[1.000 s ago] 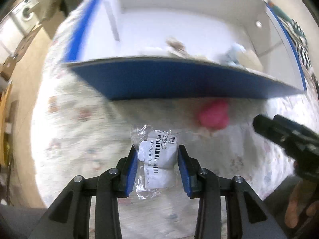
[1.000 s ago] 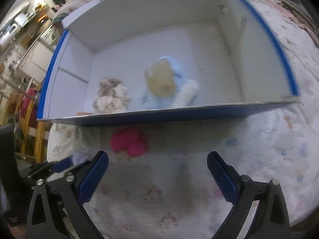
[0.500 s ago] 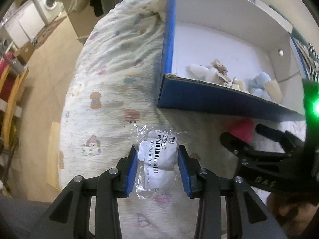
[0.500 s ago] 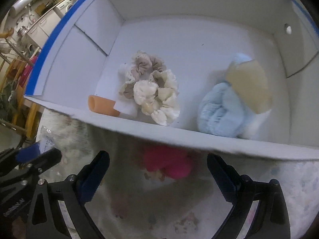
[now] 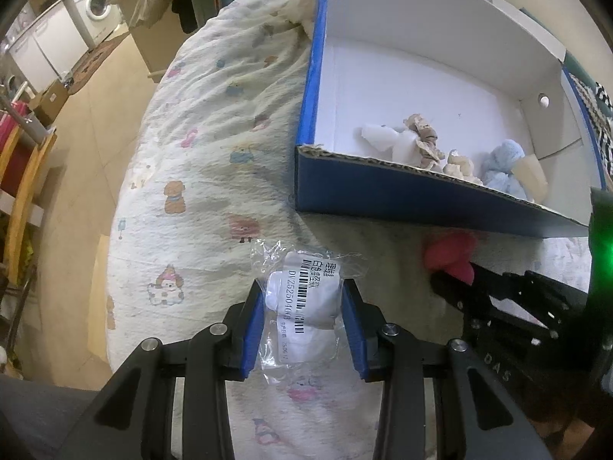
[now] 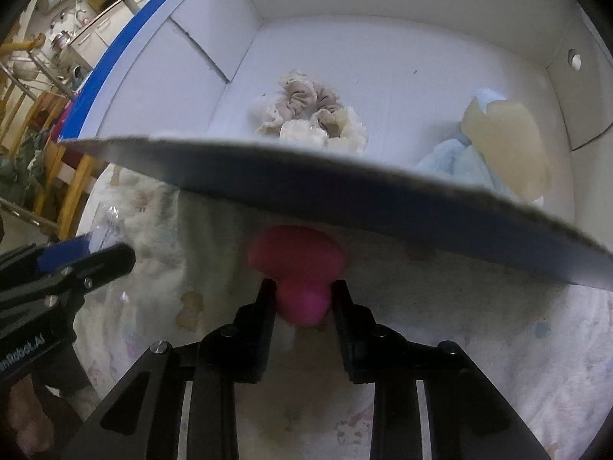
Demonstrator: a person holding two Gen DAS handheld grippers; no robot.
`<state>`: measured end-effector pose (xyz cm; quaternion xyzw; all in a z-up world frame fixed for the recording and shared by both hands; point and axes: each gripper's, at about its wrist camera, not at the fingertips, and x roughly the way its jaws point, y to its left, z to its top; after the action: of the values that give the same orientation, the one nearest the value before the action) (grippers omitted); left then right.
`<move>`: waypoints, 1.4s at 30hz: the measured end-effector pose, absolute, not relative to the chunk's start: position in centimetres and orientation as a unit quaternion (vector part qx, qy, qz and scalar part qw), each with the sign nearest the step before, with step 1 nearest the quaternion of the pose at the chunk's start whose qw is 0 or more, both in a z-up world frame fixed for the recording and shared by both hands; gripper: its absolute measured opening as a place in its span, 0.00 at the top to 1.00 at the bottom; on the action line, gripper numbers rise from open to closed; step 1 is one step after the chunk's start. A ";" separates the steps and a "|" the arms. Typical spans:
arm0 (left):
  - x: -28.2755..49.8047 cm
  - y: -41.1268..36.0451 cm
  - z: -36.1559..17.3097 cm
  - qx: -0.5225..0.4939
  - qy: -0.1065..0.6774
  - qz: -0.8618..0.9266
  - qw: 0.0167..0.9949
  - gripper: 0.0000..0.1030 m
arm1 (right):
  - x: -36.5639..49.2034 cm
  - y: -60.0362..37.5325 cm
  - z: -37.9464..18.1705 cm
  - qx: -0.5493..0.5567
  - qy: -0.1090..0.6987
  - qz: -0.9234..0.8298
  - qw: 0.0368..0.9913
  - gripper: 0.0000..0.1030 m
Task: Organize soft objects
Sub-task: 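Grasp the clear barcode-labelled bag with the left tool while the right tool grasps the pink plush, then carry the plastic bag and pink plush over the box with both tools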
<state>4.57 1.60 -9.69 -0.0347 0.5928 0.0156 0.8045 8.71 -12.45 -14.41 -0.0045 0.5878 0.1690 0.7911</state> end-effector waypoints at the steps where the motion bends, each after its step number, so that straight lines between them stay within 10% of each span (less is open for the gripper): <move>1: 4.6 1.5 -9.7 -0.032 0.592 0.016 0.805 0.66 | 8.5 -12.5 -14.3 -0.005 0.587 0.170 0.791 0.70; 42: 8.3 -5.5 4.1 0.041 0.445 -0.095 0.889 0.66 | 7.7 -24.3 2.6 0.143 0.439 0.187 0.867 0.71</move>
<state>8.28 -5.53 4.10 0.0406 0.4450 -0.0953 0.8895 7.70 -24.27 2.65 0.1427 0.4393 0.1870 0.8670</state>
